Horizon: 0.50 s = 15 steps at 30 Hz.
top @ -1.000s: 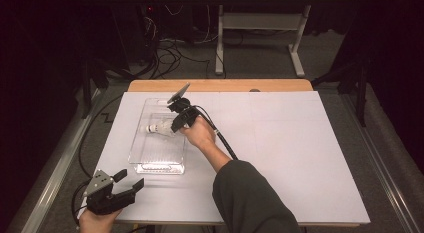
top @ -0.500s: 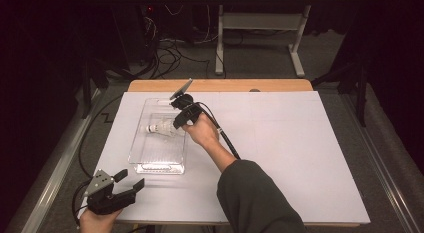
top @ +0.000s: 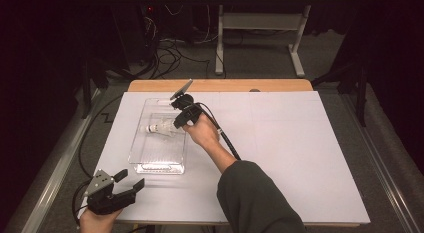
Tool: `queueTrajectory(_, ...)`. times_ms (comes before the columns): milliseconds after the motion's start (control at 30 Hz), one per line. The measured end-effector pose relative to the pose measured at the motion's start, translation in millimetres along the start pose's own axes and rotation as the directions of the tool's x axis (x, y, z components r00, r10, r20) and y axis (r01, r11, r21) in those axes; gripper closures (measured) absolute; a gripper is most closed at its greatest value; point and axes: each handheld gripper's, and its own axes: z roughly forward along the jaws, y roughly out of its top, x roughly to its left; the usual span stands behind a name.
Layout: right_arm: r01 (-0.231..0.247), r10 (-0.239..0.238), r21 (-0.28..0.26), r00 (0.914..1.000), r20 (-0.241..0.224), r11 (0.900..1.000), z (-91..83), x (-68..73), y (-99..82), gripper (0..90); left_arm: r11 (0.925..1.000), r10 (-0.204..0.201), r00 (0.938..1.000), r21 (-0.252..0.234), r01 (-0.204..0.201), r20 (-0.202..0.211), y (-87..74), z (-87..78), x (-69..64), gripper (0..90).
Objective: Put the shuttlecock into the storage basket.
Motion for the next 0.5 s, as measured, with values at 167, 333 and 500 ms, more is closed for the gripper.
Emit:
queueTrajectory(167,-0.003,0.003,-0.031,1.0000,0.007,0.9995,-9.8,-0.7,-1.5,74.1,1.0000,0.000,1.0000,0.000,0.000,0.000,0.0,0.3,-0.4,29.6)
queueTrajectory(333,-0.013,0.014,-0.053,0.9999,0.006,0.9985,-18.8,-4.1,-5.4,73.9,1.0000,0.002,1.0000,0.005,-0.002,-0.001,0.0,0.4,-0.4,29.6)
queueTrajectory(500,-0.016,0.016,-0.082,0.9999,-0.001,0.9965,-23.9,-10.3,-12.0,72.8,1.0000,0.001,1.0000,0.006,-0.001,-0.001,0.0,1.0,-0.4,29.6)
